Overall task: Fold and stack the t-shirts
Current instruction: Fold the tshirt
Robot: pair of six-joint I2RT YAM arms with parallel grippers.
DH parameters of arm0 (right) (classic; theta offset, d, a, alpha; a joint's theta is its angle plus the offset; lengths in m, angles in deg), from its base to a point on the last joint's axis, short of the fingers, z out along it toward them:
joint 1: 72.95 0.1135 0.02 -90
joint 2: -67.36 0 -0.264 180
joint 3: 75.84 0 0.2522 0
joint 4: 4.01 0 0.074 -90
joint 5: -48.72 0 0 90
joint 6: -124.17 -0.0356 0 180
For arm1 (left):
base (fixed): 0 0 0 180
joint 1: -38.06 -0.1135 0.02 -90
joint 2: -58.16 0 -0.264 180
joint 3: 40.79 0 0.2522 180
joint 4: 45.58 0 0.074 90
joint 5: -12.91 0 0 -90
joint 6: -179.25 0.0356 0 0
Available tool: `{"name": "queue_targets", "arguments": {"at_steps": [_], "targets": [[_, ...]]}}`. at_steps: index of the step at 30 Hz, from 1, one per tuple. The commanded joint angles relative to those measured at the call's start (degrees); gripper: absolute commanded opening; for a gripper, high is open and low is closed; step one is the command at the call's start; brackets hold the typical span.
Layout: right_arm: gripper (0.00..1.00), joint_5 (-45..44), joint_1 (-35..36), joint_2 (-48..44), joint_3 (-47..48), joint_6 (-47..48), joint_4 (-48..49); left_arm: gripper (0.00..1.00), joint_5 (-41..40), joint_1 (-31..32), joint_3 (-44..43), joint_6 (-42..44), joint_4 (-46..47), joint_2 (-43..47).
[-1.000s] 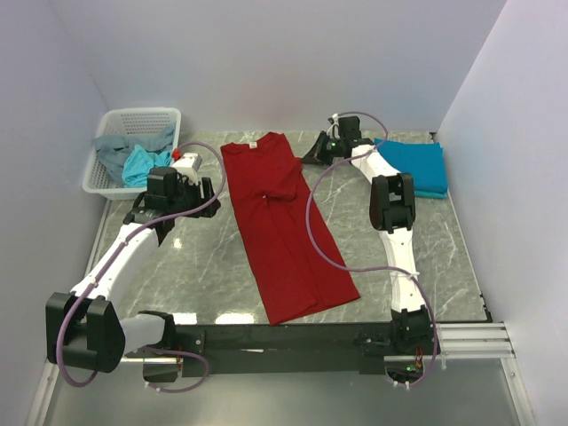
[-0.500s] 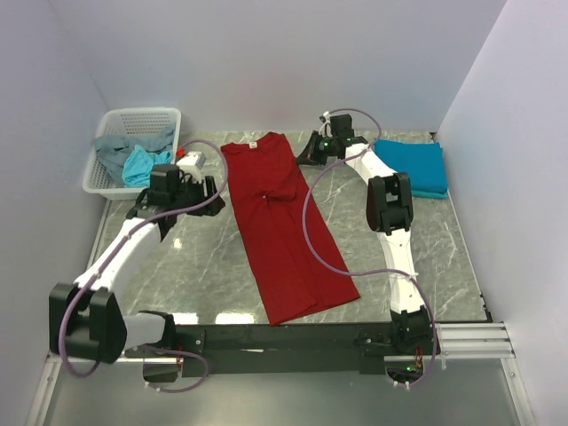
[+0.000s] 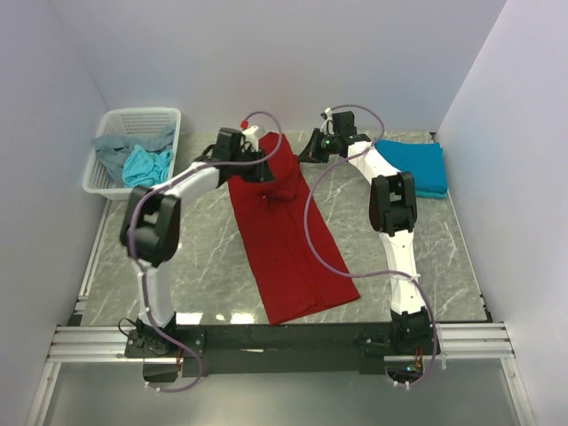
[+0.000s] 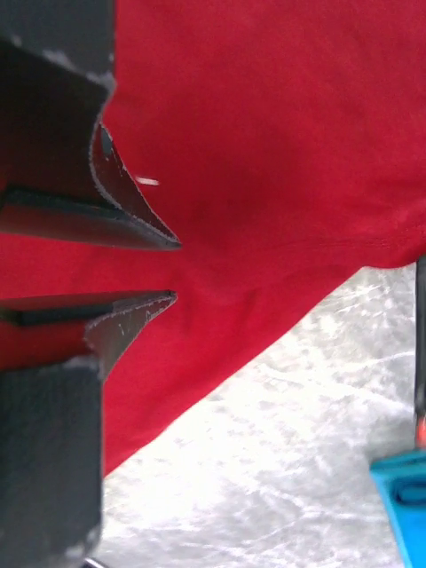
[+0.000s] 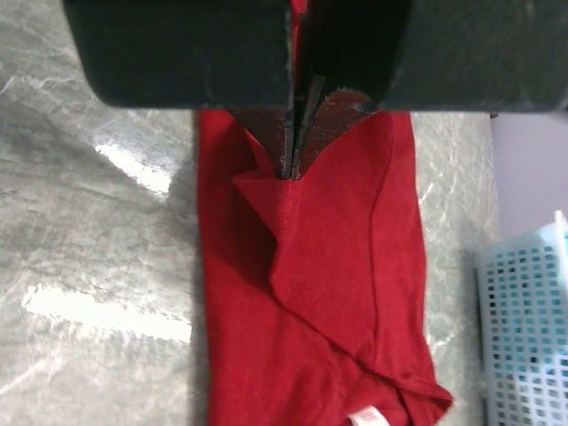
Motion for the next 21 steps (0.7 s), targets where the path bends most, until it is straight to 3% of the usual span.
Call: {"name": "queue_targets", "arguments": {"at_steps": [1, 5, 12, 21], "targets": [[0.00, 0.0, 0.1, -4.6, -0.4, 0.6, 1.5, 0.30, 1.8, 1.5, -7.2, -2.7, -0.1, -7.5], [0.00, 0.5, 0.1, -4.6, -0.5, 0.3, 1.9, 0.29, 2.5, 2.4, -15.2, -4.2, -0.5, -14.1], [0.00, 0.5, 0.1, -4.7, -0.5, 0.0, 1.9, 0.29, 4.7, 2.5, -18.7, -9.6, 6.6, -19.6], [0.00, 0.7, 0.1, -4.7, -0.8, 0.0, 2.1, 0.29, 0.6, 2.5, -25.5, -12.0, 5.9, -25.4]]}}
